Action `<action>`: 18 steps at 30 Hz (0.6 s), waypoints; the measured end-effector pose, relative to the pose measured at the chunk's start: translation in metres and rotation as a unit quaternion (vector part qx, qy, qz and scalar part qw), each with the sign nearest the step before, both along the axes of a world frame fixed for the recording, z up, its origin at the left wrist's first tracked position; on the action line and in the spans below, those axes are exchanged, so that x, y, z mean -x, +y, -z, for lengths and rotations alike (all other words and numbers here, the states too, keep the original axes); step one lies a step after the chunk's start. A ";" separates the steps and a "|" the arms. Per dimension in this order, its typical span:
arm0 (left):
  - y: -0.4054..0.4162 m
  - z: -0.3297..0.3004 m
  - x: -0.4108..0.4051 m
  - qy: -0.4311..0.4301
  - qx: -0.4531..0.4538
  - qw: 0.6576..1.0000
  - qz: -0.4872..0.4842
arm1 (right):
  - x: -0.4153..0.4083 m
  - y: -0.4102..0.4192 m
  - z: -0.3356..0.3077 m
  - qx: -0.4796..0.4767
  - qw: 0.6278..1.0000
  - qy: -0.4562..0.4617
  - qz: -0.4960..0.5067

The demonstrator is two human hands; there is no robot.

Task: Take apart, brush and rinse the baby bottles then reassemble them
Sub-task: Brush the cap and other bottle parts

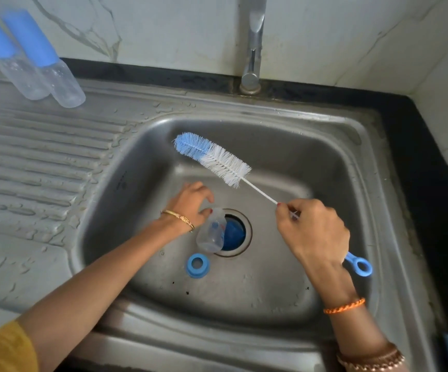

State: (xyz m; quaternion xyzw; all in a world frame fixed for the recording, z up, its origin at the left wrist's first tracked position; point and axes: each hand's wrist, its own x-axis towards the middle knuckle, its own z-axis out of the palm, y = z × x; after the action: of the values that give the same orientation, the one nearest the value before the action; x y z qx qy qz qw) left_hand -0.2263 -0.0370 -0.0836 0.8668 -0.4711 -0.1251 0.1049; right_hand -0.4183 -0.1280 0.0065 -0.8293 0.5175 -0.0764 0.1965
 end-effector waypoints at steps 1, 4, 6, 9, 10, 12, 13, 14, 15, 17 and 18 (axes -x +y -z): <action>-0.004 -0.002 0.008 0.011 0.009 1.000 0.014 | 0.000 0.000 0.000 -0.003 1.000 -0.003 0.002; -0.026 0.003 0.034 -0.031 -0.099 0.990 0.095 | 0.001 -0.002 -0.002 -0.013 1.000 -0.012 0.011; -0.039 0.012 0.045 -0.100 -0.193 0.965 0.145 | 0.001 -0.003 -0.002 -0.018 1.000 -0.014 0.012; -0.047 0.026 0.050 -0.167 -0.256 0.937 0.170 | 0.001 -0.006 -0.003 -0.020 1.000 -0.012 0.012; -0.047 0.030 0.049 -0.187 -0.258 0.931 0.179 | 0.001 -0.008 -0.002 -0.020 1.000 -0.012 0.012; -0.045 0.035 0.045 -0.208 -0.257 0.924 0.193 | 0.002 -0.010 -0.002 -0.021 1.000 -0.011 0.012; -0.044 0.037 0.044 -0.211 -0.257 0.922 0.198 | 0.002 -0.011 -0.002 -0.021 1.000 -0.011 0.013; -0.044 0.039 0.042 -0.214 -0.252 0.921 0.205 | 0.002 -0.012 -0.001 -0.021 1.000 -0.012 0.014; -0.044 0.041 0.042 -0.221 -0.244 0.920 0.213 | 0.002 -0.013 -0.001 -0.019 1.000 -0.012 0.013; -0.045 0.040 0.042 -0.221 -0.216 0.926 0.217 | 0.001 -0.012 0.000 -0.009 1.000 -0.018 0.010; -0.046 0.037 0.041 -0.202 -0.197 0.936 0.210 | 0.001 -0.012 0.001 -0.003 1.000 -0.023 0.008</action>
State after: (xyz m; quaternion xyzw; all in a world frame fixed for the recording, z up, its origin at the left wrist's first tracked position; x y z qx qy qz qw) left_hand -0.2675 -0.0827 -0.1202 0.7582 -0.6198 -0.0568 -0.1942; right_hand -0.4192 -0.1402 0.0057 -0.8225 0.5197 -0.0954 0.2107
